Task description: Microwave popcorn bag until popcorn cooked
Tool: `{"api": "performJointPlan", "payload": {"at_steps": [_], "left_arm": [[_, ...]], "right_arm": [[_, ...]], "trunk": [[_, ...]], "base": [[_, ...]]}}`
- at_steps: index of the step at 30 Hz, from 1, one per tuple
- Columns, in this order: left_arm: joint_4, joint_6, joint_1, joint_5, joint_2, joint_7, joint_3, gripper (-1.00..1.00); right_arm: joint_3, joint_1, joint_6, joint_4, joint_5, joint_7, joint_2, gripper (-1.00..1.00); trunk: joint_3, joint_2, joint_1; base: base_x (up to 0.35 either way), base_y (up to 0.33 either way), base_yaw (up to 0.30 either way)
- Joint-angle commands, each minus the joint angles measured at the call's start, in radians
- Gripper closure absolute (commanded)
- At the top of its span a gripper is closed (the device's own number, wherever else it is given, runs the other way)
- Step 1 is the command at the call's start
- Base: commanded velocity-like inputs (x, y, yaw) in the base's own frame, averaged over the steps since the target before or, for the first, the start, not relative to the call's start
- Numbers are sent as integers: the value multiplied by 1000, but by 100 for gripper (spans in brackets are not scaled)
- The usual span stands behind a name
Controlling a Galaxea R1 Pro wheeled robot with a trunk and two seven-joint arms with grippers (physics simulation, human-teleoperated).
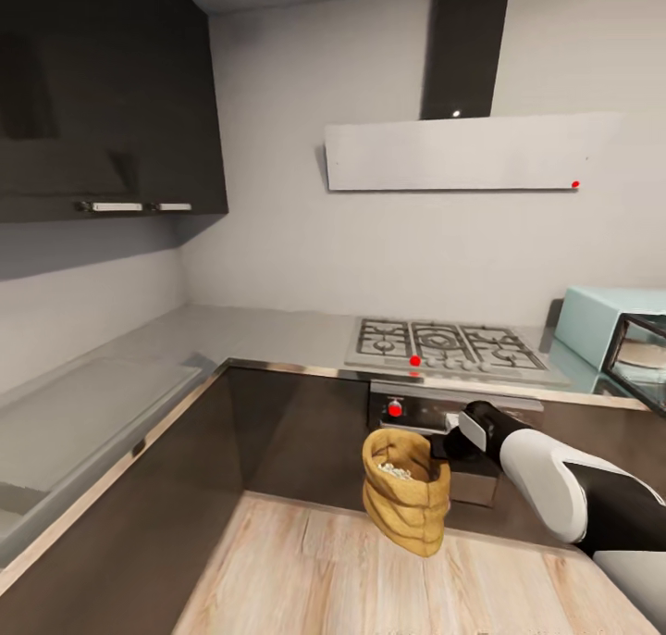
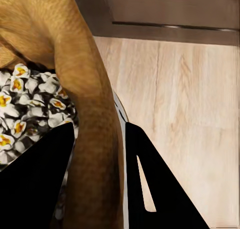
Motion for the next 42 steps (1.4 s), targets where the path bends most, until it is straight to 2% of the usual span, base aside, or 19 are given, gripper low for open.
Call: {"api": "performJointPlan", "payload": {"at_steps": [1,11,14,16,24,40,42], "left_arm": [[-1,-2,0,0,0,1,6,-100],[-1,-2,0,0,0,1,6,-100],[-1,-2,0,-1,0,0,6,-100],[-1,-2,0,-1,-1,1,6,-100],[-1,-3,0,-1,-1,1,8,-100],[-1,-3,0,1,0,1,9,-100],[-1,-3,0,2,0,1,8,-100]], "right_arm": [[-6,-1,3,1,11,6,-1,100],[-6,-1,5,5,9,9,-38,100],[-6,-1,4,21,9,9,-59,100],[-6,-1,3,31,9,10,-89,100],[-6,-1,5,36,10,86,-138,100],[-6,-1,4,34,14,87,-144,100],[-5,-1,4,34,18,86,-155,100]], "trunk": [[-1,-1,0],[-1,-1,0],[-1,-1,0],[-1,-1,0],[-1,-1,0],[-1,-1,0],[-1,-1,0]], "base": [[0,0,-275],[0,0,-278],[0,0,-290],[0,0,-294],[0,0,-295],[0,0,-295],[0,0,-295]]}}
